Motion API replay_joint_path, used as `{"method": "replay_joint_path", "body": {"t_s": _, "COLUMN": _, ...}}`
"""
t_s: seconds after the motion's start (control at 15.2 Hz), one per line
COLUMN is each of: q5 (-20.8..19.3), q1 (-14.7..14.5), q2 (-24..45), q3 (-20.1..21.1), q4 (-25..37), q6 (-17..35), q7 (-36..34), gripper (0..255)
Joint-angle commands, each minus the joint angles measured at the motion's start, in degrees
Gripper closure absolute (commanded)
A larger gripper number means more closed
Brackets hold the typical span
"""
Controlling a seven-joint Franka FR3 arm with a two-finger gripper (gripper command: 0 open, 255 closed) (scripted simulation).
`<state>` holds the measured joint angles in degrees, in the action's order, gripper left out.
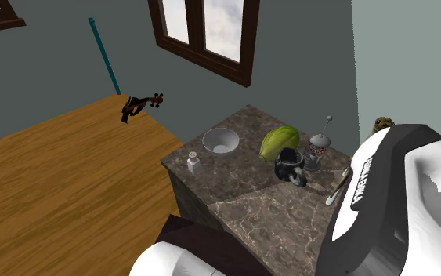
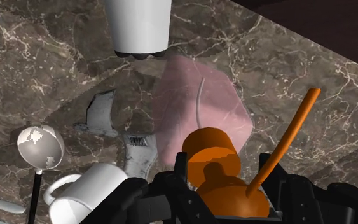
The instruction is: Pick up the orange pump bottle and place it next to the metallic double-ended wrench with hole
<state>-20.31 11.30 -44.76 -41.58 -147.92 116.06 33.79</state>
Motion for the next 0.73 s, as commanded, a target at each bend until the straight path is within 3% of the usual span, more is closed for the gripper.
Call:
{"method": "replay_joint_path", "body": {"t_s": 0.0, "q5": -0.5, "q1": 0.2, "q2": 0.3, "q3": -0.7, "q4": -1.3, "q6": 1.6, "q7": 0.2, "gripper": 255}}
{"method": "replay_joint_path", "body": {"t_s": 0.33, "q5": -1.6, "q1": 0.1, "q2": 1.8, "q3": -2.8, "q4": -4.0, "q6": 5.9, "q7": 0.6, "gripper": 255}}
{"method": "replay_joint_path", "body": {"t_s": 0.66, "q5": -1.7, "q1": 0.1, "q2": 2.0, "q3": -3.0, "q4": -4.2, "q6": 6.3, "q7": 0.6, "gripper": 255}}
